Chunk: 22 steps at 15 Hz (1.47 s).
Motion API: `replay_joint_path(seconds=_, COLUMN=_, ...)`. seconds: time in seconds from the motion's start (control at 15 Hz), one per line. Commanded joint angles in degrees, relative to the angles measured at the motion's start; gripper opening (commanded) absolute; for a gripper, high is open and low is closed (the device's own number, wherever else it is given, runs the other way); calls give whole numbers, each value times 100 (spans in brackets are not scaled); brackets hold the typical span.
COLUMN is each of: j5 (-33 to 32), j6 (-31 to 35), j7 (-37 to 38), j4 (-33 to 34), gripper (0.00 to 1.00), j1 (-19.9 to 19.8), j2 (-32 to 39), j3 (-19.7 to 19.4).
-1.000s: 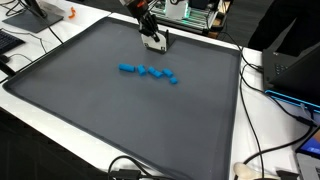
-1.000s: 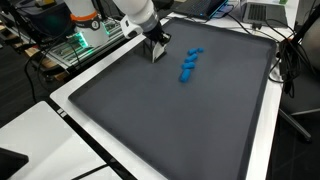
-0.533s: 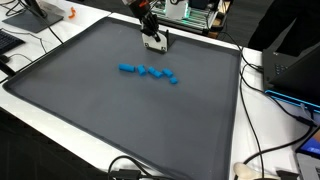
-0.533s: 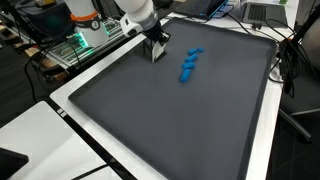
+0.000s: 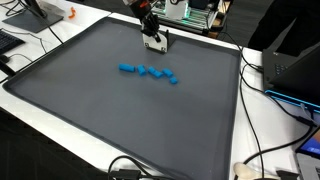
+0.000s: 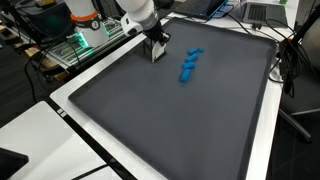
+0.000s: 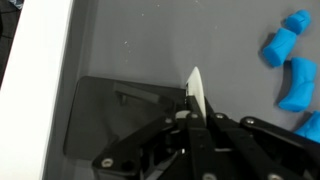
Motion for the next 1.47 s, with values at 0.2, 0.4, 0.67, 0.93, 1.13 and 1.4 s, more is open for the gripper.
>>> replay_joint_path(seconds=0.2, j5=-201, j6=32, j7=285, j4=-229, gripper=32, j1=22, j2=300, j3=-20)
replay_joint_path(seconds=0.4, j5=-204, j6=-23, j7=229, j4=-246, gripper=54, j1=5, j2=337, j3=-47)
replay_joint_path(seconds=0.67, j5=-79, j6=5, j7=-73, j4=-251, gripper=81, j1=-21, j2=99, j3=-38)
replay_joint_path(seconds=0.93, j5=-190, j6=-68, j7=-101, j4=-258, gripper=100, j1=-40, j2=-6, j3=-74)
replay_joint_path(seconds=1.13, j5=-239, j6=-92, j7=-83, j4=-243, gripper=100, j1=-37, j2=-75, j3=-83)
replay_joint_path(seconds=1.4, j5=-336, j6=-201, j7=-3, j4=-245, gripper=100, j1=-65, j2=-239, j3=-109)
